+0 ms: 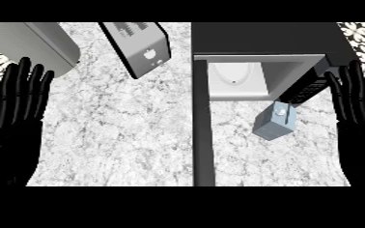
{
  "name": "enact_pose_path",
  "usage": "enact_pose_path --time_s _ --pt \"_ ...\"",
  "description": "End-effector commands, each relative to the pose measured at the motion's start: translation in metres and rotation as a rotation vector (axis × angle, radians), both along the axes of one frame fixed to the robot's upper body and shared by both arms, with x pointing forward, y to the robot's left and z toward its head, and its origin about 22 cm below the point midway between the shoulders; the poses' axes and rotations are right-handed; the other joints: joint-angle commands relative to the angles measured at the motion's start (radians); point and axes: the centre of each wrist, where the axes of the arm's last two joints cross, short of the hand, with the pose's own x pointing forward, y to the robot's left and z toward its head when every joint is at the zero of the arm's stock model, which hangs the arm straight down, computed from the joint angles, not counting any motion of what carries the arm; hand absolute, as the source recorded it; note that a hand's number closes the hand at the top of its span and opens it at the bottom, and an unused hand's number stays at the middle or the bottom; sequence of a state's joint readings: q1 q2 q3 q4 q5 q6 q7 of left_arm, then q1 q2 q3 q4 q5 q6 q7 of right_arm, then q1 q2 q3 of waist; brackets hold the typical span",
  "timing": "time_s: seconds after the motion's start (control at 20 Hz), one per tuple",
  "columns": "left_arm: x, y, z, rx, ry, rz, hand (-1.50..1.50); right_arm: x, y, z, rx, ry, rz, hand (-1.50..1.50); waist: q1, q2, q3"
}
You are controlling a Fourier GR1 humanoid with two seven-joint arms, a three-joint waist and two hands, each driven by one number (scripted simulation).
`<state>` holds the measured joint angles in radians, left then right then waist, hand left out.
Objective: Pick up the milk, place it into the microwave and close the microwave
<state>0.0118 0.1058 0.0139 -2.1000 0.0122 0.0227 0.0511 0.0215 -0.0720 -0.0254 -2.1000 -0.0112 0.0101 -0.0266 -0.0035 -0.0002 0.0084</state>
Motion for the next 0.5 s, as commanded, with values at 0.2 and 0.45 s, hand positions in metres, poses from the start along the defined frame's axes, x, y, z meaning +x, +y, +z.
enact_pose_path --time_s 0.2,0.45 --pt "0.006 -0.007 -0.005 0.037 -0.035 -0.157 -1.50 0.030 0.001 0.029 -0.029 -0.003 0.055 -1.50 0.007 0.000 -0.009" --pt "-0.012 -0.019 -0.014 -0.079 0.073 -0.117 -1.50 0.047 -0.013 0.022 0.123 0.103 0.096 -1.50 0.009 0.000 -0.008"
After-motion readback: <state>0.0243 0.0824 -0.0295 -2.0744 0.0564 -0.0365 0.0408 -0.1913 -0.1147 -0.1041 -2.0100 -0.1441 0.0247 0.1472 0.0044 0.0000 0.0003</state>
